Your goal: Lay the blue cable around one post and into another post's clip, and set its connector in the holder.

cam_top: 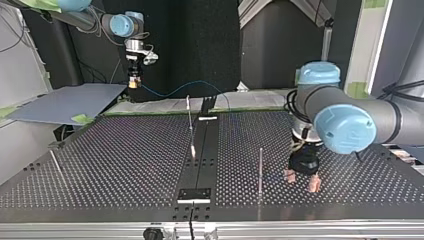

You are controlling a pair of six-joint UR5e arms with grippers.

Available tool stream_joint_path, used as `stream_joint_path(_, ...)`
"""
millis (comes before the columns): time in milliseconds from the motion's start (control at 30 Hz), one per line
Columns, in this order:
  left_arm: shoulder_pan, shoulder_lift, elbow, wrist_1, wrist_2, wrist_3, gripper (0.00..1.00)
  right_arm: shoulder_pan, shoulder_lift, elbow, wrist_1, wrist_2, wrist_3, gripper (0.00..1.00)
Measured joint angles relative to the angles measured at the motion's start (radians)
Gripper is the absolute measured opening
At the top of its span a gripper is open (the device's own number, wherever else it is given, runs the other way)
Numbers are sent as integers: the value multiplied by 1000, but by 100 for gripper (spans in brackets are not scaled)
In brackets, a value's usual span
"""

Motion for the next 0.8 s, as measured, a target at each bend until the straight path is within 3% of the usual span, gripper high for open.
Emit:
stream_joint_path(433, -8, -102, 3, 13, 36, -5, 100, 0, 0, 0, -3, 0, -2, 0)
stream_joint_path(633, -9, -120, -4, 1, 27, -38, 100, -1, 0, 0, -1, 0, -2, 0)
stream_joint_path(800, -9, -120, -36, 6, 64, -83, 100, -2, 0, -1, 0, 0, -3, 0)
